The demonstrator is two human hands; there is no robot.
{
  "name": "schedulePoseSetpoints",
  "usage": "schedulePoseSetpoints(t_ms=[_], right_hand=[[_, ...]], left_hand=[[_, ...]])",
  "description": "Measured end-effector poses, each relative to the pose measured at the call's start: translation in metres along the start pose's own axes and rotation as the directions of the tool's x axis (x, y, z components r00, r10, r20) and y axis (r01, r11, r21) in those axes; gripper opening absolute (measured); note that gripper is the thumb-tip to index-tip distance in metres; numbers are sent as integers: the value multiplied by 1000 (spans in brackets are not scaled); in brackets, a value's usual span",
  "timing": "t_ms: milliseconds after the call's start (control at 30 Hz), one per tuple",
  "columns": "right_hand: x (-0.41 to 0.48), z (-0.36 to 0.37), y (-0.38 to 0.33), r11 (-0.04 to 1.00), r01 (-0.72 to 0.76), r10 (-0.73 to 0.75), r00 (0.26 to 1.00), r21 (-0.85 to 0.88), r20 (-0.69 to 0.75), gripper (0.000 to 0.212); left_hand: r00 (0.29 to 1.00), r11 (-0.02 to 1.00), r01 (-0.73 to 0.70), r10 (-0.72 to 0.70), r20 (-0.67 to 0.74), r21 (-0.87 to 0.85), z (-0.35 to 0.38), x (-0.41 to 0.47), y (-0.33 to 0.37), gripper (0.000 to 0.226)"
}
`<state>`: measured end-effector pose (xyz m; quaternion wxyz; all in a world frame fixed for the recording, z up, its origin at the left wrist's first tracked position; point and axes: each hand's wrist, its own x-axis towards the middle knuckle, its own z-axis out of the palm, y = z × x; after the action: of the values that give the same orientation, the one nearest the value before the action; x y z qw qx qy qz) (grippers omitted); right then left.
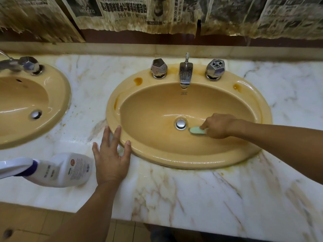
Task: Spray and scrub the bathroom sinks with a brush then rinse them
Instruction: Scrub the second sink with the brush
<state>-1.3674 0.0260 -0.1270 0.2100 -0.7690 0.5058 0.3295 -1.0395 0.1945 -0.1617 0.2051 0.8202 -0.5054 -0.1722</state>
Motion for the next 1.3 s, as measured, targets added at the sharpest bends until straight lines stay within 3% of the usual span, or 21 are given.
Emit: schedulePoseSetpoints(t_ms=[67,133,233,300,433,567,700,833,867,967,1100,1233,1300], right_hand=[[-14,-1,-2,996,42,-57,980,84,189,43],[-24,-10,10,999,28,-38,963,42,268,40],[-30,-22,31,976,-94,122,983,-198,134,39],[-34,-22,30,962,-71,111,984,-263,140,35],[-44,-28,27,996,-17,46,934,-84,354,30],[-41,-26,38,937,-77,131,982,-340,139,31],[-51,-29,28,993,24,18,934,-113,356,30],[-41,-27,44,949,-58,107,983,-309,146,33],[-42,-25,41,950,-34,90,982,-310,168,34],[-49,-23,32,996,15,15,943,-87,331,31],[-38,-19,41,978,-70,91,991,-196,97,35],[-43,-15,37,999,2,-11,963,33,270,35],[-43,-16,43,999,-8,18,981,-51,194,36]], left_hand=[[1000,1000,22,-22,11,-7,0,0,0,63],[1000,1000,20,-20,15,-3,0,0,-2,63],[1000,1000,3,-3,9,4,0,1,-2,63],[1000,1000,8,-8,10,-1,0,1,-2,62],[1000,1000,20,-20,18,-2,0,1,-3,63],[999,1000,29,-28,22,-7,0,1,-3,63],[1000,1000,5,-5,8,-13,0,0,-1,60],[1000,1000,16,-16,13,-1,-1,0,-2,62],[1000,1000,23,-22,18,-2,-1,1,-3,62],[1000,1000,8,-8,12,11,-1,0,-3,60],[1000,1000,9,-9,3,-5,-2,-1,1,54],[1000,1000,26,-26,18,-8,-2,0,0,58],[1000,1000,19,-19,14,-7,-3,0,0,60]])
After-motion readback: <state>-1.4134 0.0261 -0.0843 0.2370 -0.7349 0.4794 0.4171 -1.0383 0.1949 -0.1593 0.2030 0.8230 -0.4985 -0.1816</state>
